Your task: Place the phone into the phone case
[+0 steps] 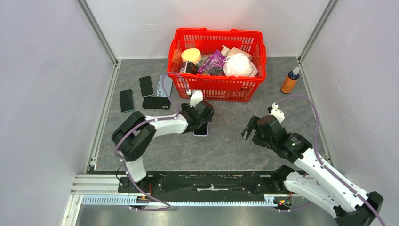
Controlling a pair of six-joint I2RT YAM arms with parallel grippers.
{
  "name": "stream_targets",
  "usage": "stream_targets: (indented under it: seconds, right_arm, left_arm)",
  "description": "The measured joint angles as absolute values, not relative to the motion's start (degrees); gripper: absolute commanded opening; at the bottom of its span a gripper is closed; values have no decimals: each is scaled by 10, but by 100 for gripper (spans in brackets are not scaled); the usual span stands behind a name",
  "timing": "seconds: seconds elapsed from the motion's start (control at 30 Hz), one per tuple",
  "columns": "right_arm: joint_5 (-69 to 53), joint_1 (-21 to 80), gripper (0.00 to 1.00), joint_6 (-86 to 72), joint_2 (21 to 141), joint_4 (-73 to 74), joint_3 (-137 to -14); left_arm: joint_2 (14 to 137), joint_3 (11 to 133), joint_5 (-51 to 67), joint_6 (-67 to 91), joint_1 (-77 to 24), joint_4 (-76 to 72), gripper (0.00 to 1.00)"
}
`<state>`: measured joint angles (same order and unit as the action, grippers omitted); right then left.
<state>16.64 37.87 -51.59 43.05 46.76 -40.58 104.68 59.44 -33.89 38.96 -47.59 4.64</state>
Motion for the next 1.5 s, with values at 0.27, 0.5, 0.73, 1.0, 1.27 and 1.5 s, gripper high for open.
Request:
stream_targets:
  seconds: [0.27,0.5,0.73,1.0,1.27,1.5]
  right_arm:
    - [157,379,97,-516,434,447,-387]
    - [131,379,95,-514,453,417,-373]
    - [101,379,94,-509,480,389,-364]
    - [82,379,94,-498,492,366,-363]
    - [72,379,94,-484,527,343,-360]
    - [67,379,94,-477,539,333,-360]
  left_arm:
    - [873,510,-380,413,-472,94,77]
    - [779,511,-419,514,-320,204,61]
    - [901,584,-383,576,-177,251,55]
    - [1035,667,-342,630,-124,272,53]
    - [1077,680,-329,692,-119,298,44]
    - [1084,689,-329,710,-119,299,2]
